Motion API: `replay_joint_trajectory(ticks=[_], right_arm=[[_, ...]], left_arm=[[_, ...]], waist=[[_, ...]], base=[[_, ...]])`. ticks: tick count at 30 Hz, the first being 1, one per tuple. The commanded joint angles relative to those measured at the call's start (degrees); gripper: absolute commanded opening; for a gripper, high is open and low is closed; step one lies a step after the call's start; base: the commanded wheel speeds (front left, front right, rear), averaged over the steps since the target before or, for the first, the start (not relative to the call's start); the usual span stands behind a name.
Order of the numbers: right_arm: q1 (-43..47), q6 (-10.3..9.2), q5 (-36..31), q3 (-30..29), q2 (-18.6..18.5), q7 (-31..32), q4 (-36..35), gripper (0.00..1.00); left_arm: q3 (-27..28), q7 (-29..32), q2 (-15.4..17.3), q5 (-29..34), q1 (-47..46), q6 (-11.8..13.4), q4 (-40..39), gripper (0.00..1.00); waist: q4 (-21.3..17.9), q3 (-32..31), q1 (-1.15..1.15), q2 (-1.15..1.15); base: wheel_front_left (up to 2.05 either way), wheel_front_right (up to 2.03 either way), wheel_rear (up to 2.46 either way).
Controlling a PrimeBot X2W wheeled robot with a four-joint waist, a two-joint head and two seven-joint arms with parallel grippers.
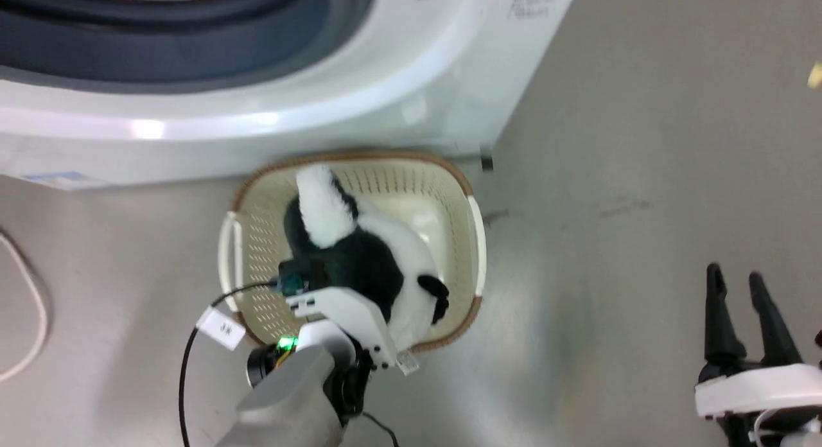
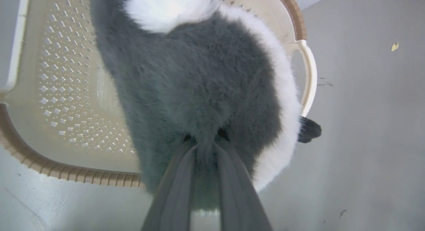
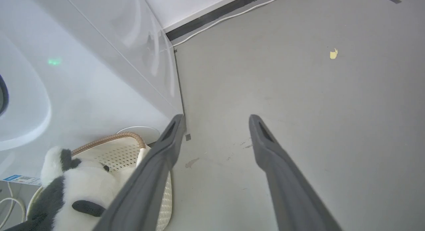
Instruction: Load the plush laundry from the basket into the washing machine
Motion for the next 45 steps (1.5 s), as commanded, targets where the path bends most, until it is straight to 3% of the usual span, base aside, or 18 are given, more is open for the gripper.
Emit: replay_joint_trajectory(ticks=[1,10,17,26,33,39,45], right_arm=[[0.82,-0.04,-0.47,-0.21,0.45,0.30,0.54,1.00],[5.34,-0.04,-2.20,-0.73,2.69,1.30,3.39,1.00],[8.95,-0.04,-2.51,-1.41,3.35,1.46,4.23,1.00],[11.45,-0.04,0.27,0.07,3.42,0.56,5.84,1.00],[12.06,-0.04,1.11,0.61,3.43,-0.07,6.72,1.00],[11.79,-0.04,1.35,0.65,3.43,-0.40,7.06,1.00],[10.52,-0.04,0.95,0.60,3.43,-0.24,6.64,1.00]], left_arm=[[-0.01,-1.03,0.23,-0.50,1.23,-0.45,-0.40,0.00],[2.24,-5.46,0.69,-2.33,7.77,-2.56,-1.55,0.00],[5.79,-6.19,3.07,-0.04,12.73,-1.72,-6.98,0.00],[15.12,-6.22,6.13,12.63,22.79,2.95,-25.11,0.00],[19.41,-6.23,6.93,23.27,28.78,4.35,-35.92,0.00],[21.74,-6.23,7.09,29.94,29.61,4.43,-39.63,0.00],[24.96,-6.23,8.06,35.51,23.78,4.13,-38.63,0.00]], waist=[[2.45,-5.46,0.00,0.00],[5.89,-17.04,0.00,0.00],[7.63,-23.62,0.00,0.00],[8.56,-27.86,0.00,0.00],[8.15,-29.12,0.00,0.00],[7.36,-28.97,0.00,0.00],[5.83,-27.05,0.00,0.00]], base=[[0.00,0.00,0.00],[0.00,0.00,0.00],[0.00,0.00,0.00],[0.00,0.00,0.00],[0.00,0.00,0.00],[0.00,0.00,0.00],[0.00,0.00,0.00]])
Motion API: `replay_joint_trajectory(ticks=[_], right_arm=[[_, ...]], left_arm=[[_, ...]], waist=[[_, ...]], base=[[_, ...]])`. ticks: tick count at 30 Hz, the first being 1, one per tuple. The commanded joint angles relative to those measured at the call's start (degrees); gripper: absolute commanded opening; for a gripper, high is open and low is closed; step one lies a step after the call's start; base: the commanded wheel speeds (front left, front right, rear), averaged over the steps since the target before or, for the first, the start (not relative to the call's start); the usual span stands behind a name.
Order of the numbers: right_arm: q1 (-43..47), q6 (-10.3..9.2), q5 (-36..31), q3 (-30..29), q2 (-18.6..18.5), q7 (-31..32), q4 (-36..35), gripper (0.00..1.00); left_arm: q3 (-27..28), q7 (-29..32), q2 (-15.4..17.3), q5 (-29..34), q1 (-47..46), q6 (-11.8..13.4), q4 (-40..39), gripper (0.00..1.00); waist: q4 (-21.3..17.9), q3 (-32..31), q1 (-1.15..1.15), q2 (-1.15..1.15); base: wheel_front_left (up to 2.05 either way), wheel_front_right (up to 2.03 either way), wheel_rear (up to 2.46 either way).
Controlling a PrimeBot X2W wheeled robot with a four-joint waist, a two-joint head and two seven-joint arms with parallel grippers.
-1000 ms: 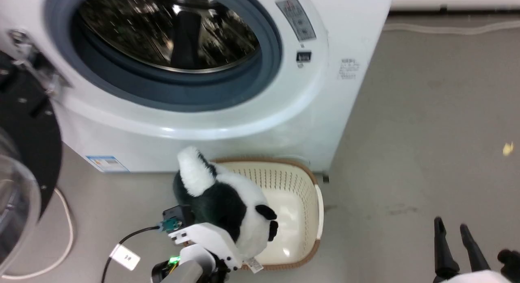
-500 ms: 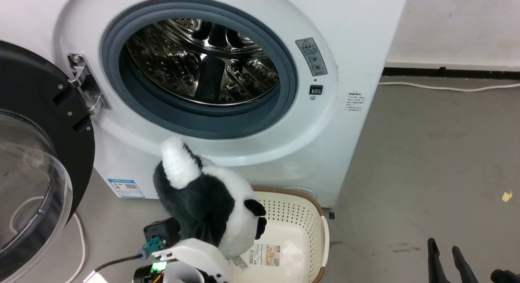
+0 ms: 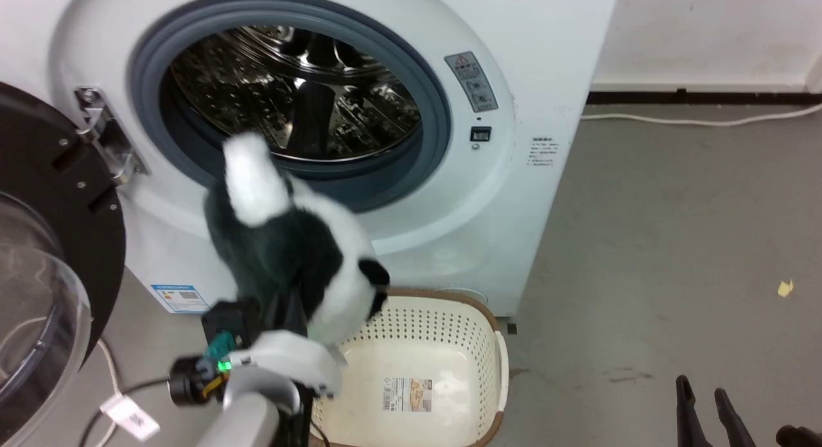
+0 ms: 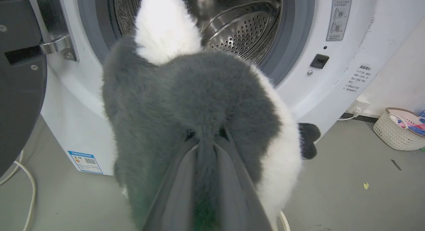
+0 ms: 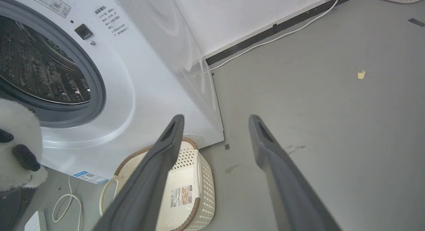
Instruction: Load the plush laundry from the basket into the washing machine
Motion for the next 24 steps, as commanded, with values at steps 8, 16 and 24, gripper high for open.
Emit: replay_joint_trajectory(ticks=[8,16,24], right_arm=[[-2.10,-0.04,-0.83,-0.96,0.14,0.41,-1.68,1.00],[-4.96,-0.04,-2.15,-2.17,0.14,2.10,-5.15,1.00],[-8.53,-0.04,-1.97,-2.45,0.14,3.53,-8.59,1.00]], left_arm=[[3.11,-0.10,1.13,0.77,-9.50,-3.39,5.28,0.00],[4.60,1.63,2.08,0.10,-22.23,-4.92,10.35,0.00],[5.71,3.44,3.58,0.33,-32.65,-4.79,12.60,0.00]], waist=[[-1.69,4.53,0.00,0.00],[-2.24,11.79,0.00,0.00],[-3.59,18.78,0.00,0.00]], base=[[0.00,0.00,0.00],[0.00,0.00,0.00],[0.00,0.00,0.00]])
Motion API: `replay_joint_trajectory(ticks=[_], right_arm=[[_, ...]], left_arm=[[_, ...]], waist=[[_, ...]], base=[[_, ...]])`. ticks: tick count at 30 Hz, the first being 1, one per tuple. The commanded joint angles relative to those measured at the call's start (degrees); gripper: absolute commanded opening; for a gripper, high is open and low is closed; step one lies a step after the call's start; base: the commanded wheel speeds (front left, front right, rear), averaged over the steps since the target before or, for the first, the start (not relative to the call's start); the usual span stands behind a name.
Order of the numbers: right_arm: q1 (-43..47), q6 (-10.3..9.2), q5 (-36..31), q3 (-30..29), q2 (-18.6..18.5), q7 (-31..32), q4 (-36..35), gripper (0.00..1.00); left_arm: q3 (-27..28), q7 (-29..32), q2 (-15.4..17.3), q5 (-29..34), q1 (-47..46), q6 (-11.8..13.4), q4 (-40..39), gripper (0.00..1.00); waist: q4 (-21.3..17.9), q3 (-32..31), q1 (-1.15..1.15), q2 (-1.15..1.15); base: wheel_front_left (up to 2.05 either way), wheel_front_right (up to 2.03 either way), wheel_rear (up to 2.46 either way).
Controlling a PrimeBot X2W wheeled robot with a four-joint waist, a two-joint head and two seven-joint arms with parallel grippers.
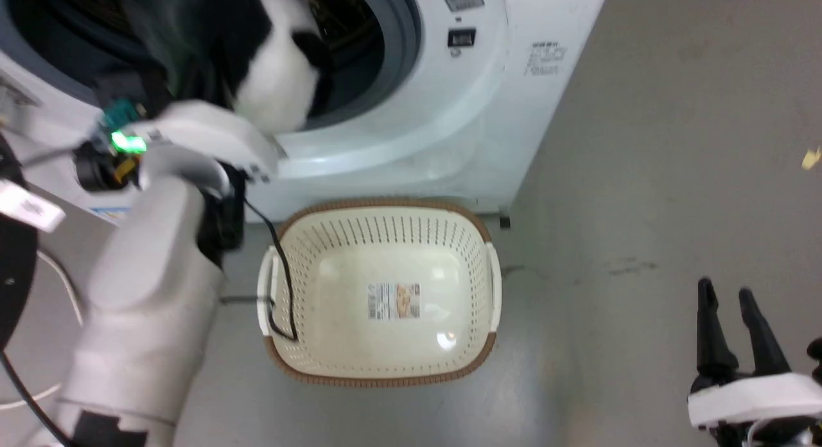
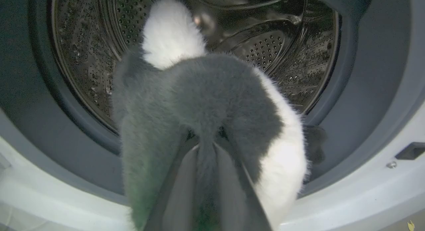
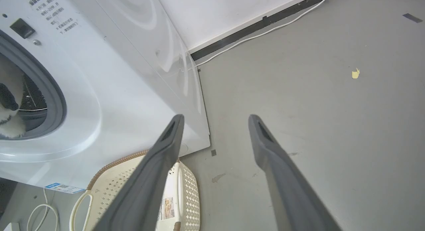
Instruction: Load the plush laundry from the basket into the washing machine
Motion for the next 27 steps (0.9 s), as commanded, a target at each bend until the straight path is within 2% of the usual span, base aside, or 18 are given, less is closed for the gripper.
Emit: replay_joint_trajectory(ticks=[1,14,27], right_arm=[[-1.35,-0.04,0.05,0.06,0.11,0.03,-0.78,1.00],[-4.49,-0.04,0.75,-0.24,-2.07,0.65,-5.36,1.00],[-4.19,-0.04,2.12,-1.82,-4.06,0.87,-11.33,1.00]], left_arm=[[0.51,-0.03,0.76,0.33,-2.40,0.09,-0.03,0.00],[3.52,2.81,6.71,1.35,-18.73,1.84,-1.21,0.00],[4.41,5.26,9.65,2.66,-31.58,3.80,-2.53,0.00]], waist=[[-1.13,3.55,-0.01,0.00],[-4.11,16.38,-0.01,0.00],[-5.40,26.27,-0.01,0.00]], base=[[0.00,0.00,0.00],[0.00,0.00,0.00],[0.00,0.00,0.00]])
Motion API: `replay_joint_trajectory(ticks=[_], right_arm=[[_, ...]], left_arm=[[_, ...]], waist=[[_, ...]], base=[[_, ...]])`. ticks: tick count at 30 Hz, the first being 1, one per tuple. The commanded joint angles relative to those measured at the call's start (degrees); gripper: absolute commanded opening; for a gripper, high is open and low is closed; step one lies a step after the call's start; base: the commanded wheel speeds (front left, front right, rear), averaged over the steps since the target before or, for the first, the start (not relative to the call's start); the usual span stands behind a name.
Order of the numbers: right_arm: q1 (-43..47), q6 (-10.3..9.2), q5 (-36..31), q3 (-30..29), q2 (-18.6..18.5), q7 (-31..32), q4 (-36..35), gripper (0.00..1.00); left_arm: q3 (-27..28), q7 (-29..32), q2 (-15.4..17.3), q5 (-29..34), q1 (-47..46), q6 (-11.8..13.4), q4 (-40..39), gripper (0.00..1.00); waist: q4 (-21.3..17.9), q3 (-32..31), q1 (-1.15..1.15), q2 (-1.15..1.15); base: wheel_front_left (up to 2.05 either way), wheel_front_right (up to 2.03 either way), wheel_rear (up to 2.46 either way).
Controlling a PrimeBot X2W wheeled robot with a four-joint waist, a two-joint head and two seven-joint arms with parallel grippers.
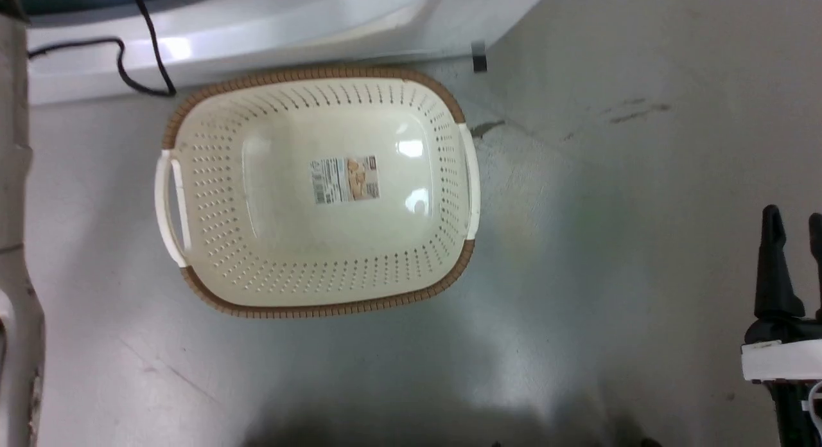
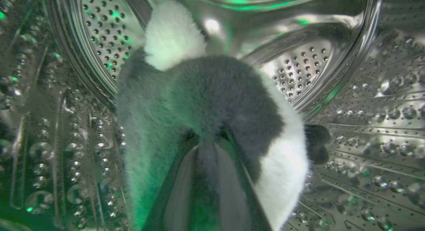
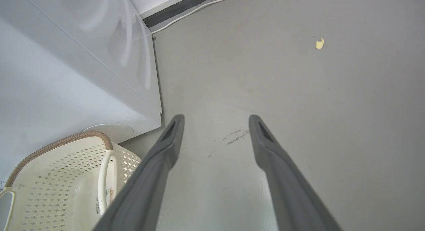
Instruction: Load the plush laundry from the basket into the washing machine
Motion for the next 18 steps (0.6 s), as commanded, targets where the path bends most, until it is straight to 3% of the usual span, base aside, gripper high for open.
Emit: replay_joint_trajectory(ticks=[1,16,17,18], right_arm=[[0.02,-0.04,0.35,-0.26,-0.38,0.12,-0.93,1.00],[2.00,-0.04,1.21,-1.63,-1.44,0.97,-4.20,1.00],[1.97,-0.04,1.21,-1.67,-1.45,0.97,-4.24,1.00],[1.92,-0.04,1.19,-1.70,-1.44,0.98,-4.28,1.00]], left_arm=[[0.02,0.25,0.74,0.73,-1.92,0.37,-0.27,0.00],[-0.72,0.90,0.45,0.89,-7.36,1.12,2.88,0.03],[-0.76,0.86,0.26,0.76,-7.48,1.07,3.52,0.37],[-0.87,0.81,0.14,0.73,-7.60,1.00,4.14,0.96]], waist=[[-0.12,2.21,-0.01,0.00],[0.20,6.29,-0.01,0.00],[0.21,6.37,-0.01,0.00],[0.22,6.43,-0.01,0.00]], base=[[0.00,0.00,0.00],[0.00,0.00,0.00],[0.00,0.00,0.00],[0.00,0.00,0.00]])
